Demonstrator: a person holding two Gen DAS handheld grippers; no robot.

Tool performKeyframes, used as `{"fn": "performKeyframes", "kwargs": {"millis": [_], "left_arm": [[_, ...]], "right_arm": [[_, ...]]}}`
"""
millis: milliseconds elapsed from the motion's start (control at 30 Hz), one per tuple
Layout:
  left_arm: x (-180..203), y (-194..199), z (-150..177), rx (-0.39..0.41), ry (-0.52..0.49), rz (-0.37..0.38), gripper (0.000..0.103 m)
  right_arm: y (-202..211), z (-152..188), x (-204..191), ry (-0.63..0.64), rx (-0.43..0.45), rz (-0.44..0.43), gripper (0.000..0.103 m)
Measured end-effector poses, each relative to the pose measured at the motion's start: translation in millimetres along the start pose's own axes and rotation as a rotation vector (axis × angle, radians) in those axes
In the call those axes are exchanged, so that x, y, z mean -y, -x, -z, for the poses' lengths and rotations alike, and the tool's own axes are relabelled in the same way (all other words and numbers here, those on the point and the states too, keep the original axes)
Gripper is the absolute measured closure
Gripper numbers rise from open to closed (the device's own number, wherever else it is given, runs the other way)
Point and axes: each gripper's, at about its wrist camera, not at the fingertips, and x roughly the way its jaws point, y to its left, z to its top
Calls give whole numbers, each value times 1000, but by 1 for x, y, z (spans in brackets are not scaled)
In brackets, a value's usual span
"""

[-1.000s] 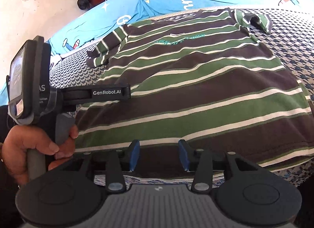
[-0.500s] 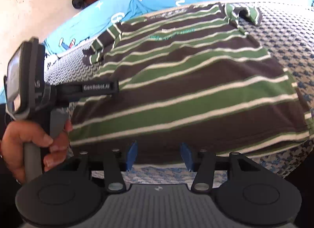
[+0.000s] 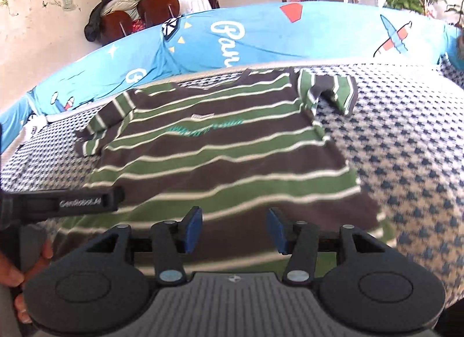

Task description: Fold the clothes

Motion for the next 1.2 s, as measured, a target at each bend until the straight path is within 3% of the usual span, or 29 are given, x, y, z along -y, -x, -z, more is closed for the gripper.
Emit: {"fn": "performKeyframes", "kwargs": {"millis": [367, 800, 933, 1200], "left_arm": [[18, -25, 2, -37, -29, -10, 0], [12, -17, 17, -23, -42, 22, 0], [12, -13, 21, -22, -44, 24, 0], [7, -3, 31, -21, -59, 44, 0]], "right_arm": [[-38, -6, 17, 12, 6, 79, 47], [-27, 16, 9, 119, 55, 105, 42], [-16, 24, 11, 112, 49, 125, 35], [0, 34, 20, 88, 32, 152, 29]]}}
